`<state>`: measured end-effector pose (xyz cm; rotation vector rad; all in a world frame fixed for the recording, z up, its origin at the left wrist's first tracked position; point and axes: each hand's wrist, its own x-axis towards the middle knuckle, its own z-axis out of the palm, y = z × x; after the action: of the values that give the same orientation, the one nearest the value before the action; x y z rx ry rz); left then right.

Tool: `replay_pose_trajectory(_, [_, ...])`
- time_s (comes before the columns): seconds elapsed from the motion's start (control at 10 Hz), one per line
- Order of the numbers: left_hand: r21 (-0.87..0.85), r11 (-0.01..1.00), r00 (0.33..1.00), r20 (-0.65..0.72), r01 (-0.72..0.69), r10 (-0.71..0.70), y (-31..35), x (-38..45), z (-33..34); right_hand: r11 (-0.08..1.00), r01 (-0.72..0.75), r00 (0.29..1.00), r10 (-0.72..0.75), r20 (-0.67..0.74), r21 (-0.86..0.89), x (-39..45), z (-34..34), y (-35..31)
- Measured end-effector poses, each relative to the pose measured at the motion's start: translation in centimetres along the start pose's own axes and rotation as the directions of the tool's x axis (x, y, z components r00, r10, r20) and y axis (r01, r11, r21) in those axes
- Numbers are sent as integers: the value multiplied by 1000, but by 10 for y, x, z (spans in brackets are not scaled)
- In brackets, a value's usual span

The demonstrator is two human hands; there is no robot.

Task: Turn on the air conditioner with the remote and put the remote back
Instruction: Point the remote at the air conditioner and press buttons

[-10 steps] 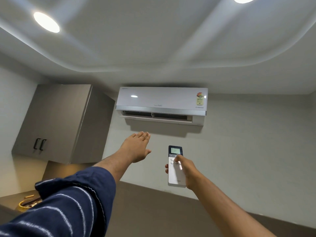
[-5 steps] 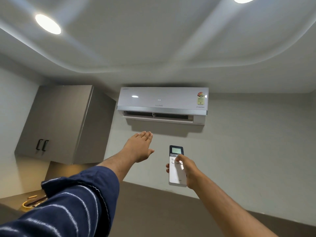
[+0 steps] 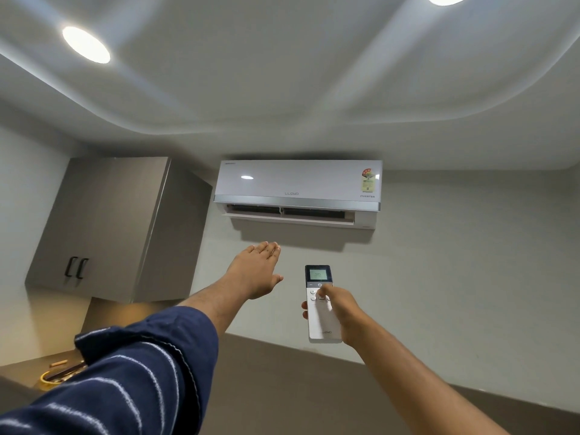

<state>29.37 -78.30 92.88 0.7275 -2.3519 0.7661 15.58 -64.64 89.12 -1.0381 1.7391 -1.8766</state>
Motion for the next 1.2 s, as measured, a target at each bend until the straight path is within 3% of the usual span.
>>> replay_pose_trajectory(0.9, [-5, 1000, 1000, -2, 11, -11, -3, 0, 3, 999, -17, 1000, 17, 2, 34, -2, 4, 3])
replay_pose_trajectory(1.2, [-73, 995, 997, 18, -68, 69, 23, 4, 13, 999, -24, 998, 26, -51, 26, -13, -15, 13])
